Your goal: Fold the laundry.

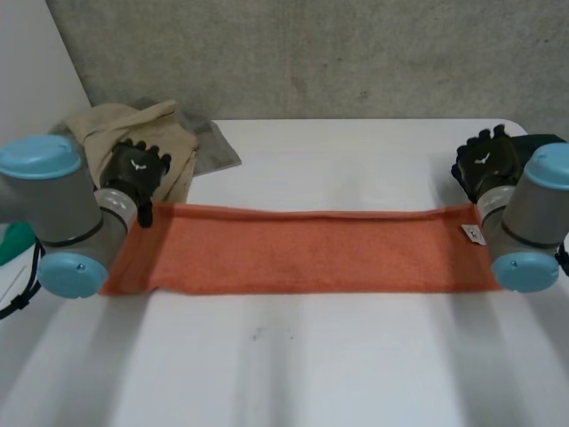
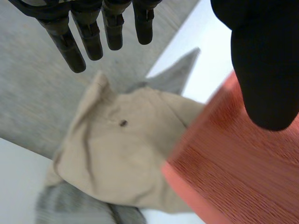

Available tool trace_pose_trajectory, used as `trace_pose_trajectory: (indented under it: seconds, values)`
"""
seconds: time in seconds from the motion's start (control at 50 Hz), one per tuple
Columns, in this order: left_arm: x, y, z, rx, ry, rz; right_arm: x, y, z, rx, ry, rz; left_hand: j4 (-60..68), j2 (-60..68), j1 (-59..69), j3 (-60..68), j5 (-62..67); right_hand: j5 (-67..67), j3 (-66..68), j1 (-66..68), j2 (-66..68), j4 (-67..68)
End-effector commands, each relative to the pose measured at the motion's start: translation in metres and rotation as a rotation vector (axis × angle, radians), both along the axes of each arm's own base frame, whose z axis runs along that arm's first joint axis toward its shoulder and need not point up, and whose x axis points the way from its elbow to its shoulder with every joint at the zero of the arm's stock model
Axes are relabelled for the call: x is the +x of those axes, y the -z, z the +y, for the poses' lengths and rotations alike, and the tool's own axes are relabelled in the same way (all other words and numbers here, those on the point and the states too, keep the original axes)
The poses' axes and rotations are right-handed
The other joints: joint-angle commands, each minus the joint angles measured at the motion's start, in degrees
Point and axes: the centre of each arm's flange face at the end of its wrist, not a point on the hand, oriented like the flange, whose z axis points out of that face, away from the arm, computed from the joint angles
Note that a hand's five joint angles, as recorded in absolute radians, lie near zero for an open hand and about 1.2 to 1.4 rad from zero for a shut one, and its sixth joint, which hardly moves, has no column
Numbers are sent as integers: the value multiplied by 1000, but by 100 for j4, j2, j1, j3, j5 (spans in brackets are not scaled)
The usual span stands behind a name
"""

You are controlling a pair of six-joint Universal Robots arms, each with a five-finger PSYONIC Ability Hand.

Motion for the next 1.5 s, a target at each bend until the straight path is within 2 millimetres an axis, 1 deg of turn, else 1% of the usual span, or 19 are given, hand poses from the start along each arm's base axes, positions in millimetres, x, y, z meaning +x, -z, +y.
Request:
trace_pose_trajectory:
  seconds: [0.02, 0.32, 0.46, 0.54, 0.56, 0.6, 0.78, 0.88, 0.96, 0.98, 1.04, 1.06, 1.14, 1.22, 1.26, 1.3, 1.38, 1.48, 1.5]
  values:
    - [10, -33, 11, -59, -14, 28, -9, -41, 31, 27, 5, -67, -164, -168, -107, -194, -281, -275, -234, -330, -247, -226]
    - [18, -10, 70, 93, 38, 47, -57, -2, 92, 477, -39, -256, -164, -168, -107, -194, -281, 708, 748, 652, 736, 757]
    - [14, -3, 76, 137, 65, 101, -65, 15, 85, 433, -43, -272, -164, -168, -107, -194, -281, 1397, 1438, 1342, 1425, 1446]
    - [15, -4, 74, 134, 60, 102, -66, 30, 79, 443, -37, -268, -164, -168, -107, -194, -281, 2724, 2765, 2669, 2752, 2773]
    - [15, -4, 74, 134, 60, 102, -67, 31, 78, 446, -35, -269, -164, -168, -107, -194, -281, 3244, 3285, 3188, 3272, 3293]
    - [15, -4, 74, 132, 61, 102, -72, 34, 75, 449, -14, -266, -164, -168, -107, -194, -281, 6713, 6753, 6657, 6740, 6761]
    - [16, -14, 76, 106, 61, 109, -135, 14, 56, 341, 204, -220, -164, -168, -107, -194, -281, 6725, 6766, 6670, 6753, 6774]
    - [18, -22, 78, 87, 56, 113, -183, 0, 46, 286, 301, -47, -164, -168, -107, -194, -281, 6725, 6766, 6670, 6753, 6774]
    - [20, -27, 82, 77, 55, 115, -190, -7, 42, 255, 303, 34, -164, -168, -107, -194, -281, 6725, 6766, 6670, 6753, 6774]
    - [20, -27, 82, 77, 55, 115, -185, -11, 42, 243, 291, 39, -164, -168, -107, -194, -281, 6725, 6766, 6670, 6753, 6774]
    - [21, -31, 84, 66, 52, 119, -127, -41, 49, 146, 137, 32, -164, -168, -107, -194, -281, 6725, 6766, 6670, 6753, 6774]
    - [21, -32, 84, 62, 52, 120, -95, -56, 55, 84, 52, 11, -164, -168, -107, -194, -281, 6725, 6766, 6670, 6753, 6774]
    - [24, -40, 84, 44, 43, 137, -19, -73, 78, -34, -166, -47, -164, -168, -107, -194, -281, 6725, 6766, 6670, 6753, 6774]
    - [24, -47, 86, 37, 40, 178, 69, -81, 125, -137, -487, -82, -164, -168, -107, -194, -281, 6725, 6766, 6670, 6753, 6774]
    - [24, -48, 87, 38, 40, 187, 99, -73, 145, -146, -610, -83, -164, -168, -107, -194, -281, 6725, 6766, 6670, 6753, 6774]
    - [22, -48, 88, 42, 43, 198, 143, -49, 179, -121, -798, -74, -164, -168, -107, -194, -281, 6725, 6766, 6670, 6753, 6774]
    - [19, -46, 90, 49, 54, 199, 192, 0, 229, -51, -1022, -20, -164, -168, -107, -194, -281, 6725, 6766, 6670, 6753, 6774]
    - [8, -45, 96, 52, 91, 200, 201, 49, 235, 49, -1028, 54, -164, -168, -107, -194, -281, 6725, 6766, 6670, 6753, 6774]
    - [3, -46, 98, 49, 106, 202, 201, 49, 234, 52, -1018, 60, -164, -168, -107, -194, -281, 5699, 5739, 5643, 5726, 5748]
